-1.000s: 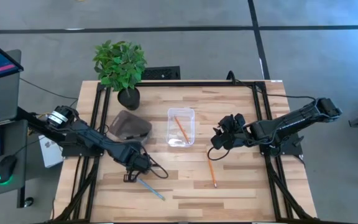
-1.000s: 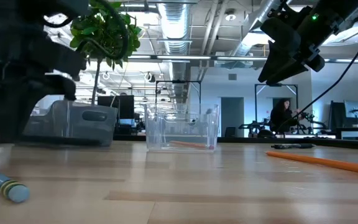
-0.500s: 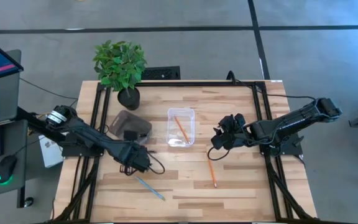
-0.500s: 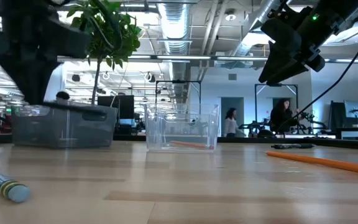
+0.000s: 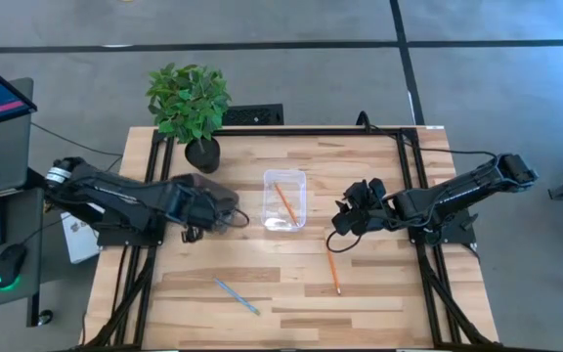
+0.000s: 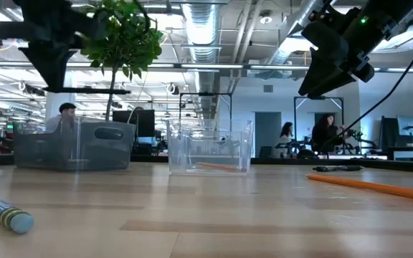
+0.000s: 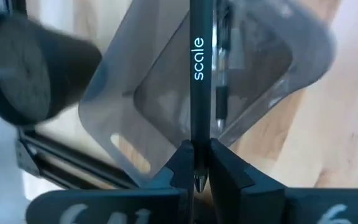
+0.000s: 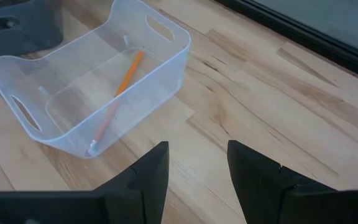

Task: Sort pens & pencils
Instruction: Put the bottom black pen into the black bin, then put the black pen into the black bin

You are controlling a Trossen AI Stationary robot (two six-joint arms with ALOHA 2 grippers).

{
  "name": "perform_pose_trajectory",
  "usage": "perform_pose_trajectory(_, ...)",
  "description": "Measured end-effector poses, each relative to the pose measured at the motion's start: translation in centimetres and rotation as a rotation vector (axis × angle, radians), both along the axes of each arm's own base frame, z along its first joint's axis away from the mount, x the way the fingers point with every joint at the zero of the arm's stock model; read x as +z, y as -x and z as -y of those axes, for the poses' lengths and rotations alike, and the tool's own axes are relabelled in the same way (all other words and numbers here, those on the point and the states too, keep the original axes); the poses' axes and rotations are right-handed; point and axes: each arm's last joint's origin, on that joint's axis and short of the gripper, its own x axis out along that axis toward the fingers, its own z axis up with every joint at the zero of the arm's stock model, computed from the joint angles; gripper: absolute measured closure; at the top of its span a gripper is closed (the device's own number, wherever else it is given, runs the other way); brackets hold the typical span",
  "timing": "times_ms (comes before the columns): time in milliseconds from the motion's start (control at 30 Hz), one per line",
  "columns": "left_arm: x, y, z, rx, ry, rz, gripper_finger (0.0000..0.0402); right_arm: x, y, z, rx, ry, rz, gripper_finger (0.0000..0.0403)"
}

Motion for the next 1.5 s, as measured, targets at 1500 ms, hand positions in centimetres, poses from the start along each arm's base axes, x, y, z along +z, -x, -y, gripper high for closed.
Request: perform_pose_trajectory(1500,-7.2,-1.6,-3.7,-0.061,0.079,-0.157,0.0327,0.0,0.0,0.1,0.001,0.003,0.000,0.0217)
